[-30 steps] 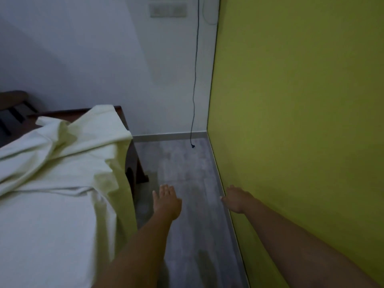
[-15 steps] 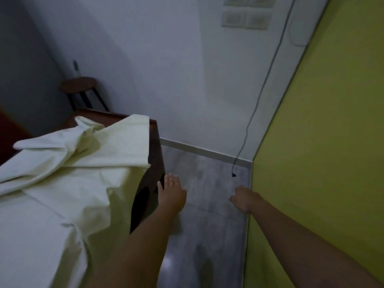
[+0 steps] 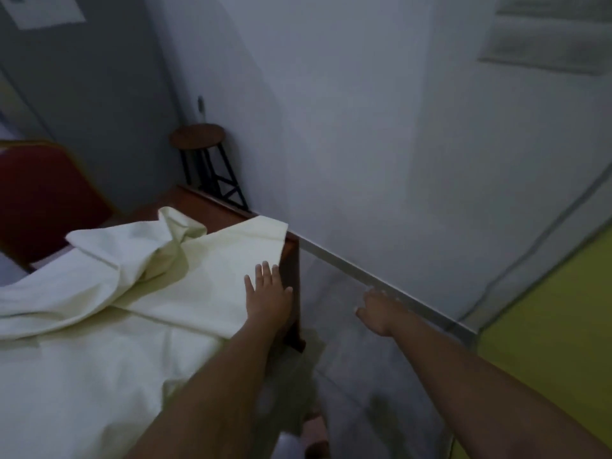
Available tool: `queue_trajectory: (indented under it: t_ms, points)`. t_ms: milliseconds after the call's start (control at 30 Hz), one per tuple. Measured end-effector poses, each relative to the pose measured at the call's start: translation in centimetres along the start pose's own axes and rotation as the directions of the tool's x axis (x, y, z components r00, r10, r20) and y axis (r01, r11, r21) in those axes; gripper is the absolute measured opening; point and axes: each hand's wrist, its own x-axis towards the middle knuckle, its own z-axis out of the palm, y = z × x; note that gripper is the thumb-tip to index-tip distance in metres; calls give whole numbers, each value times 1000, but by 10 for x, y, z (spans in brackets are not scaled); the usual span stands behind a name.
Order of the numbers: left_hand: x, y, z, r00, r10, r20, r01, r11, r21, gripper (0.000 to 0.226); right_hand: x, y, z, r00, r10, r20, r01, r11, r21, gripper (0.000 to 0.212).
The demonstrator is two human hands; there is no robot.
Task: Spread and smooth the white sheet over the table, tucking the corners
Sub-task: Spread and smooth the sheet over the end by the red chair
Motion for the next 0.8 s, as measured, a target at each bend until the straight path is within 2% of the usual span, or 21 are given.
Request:
queue_trajectory:
  t_ms: [167,333,467,600,700,800]
  points:
    - [56,-51,-19,984,-175,-26,174,984,-31,63,87,-71,-59,963,-226,-145,219,974,-62,65]
    - [70,-98,-23,947,-306,-102,306,952,-15,63,147,-143,-88,907,-399,-138,380,914,-146,66]
    - [72,-132,-25,864,-468,-186,466,883,-56,65,182,-193,-91,812,-573,-111,540,810,-229,67]
    - [71,-153,-29,814,-502,-292,523,852,-6,62,210,-235,-82,709,-705,-25,676,689,-263,69]
    - [77,-161,-38,714,-591,-375,593,796,-123,69,227,-252,-68,604,-794,62,772,565,-291,72]
    - [80,-171,-44,612,-692,-382,716,691,-104,74,242,-254,-51,535,-838,108,813,476,-336,76]
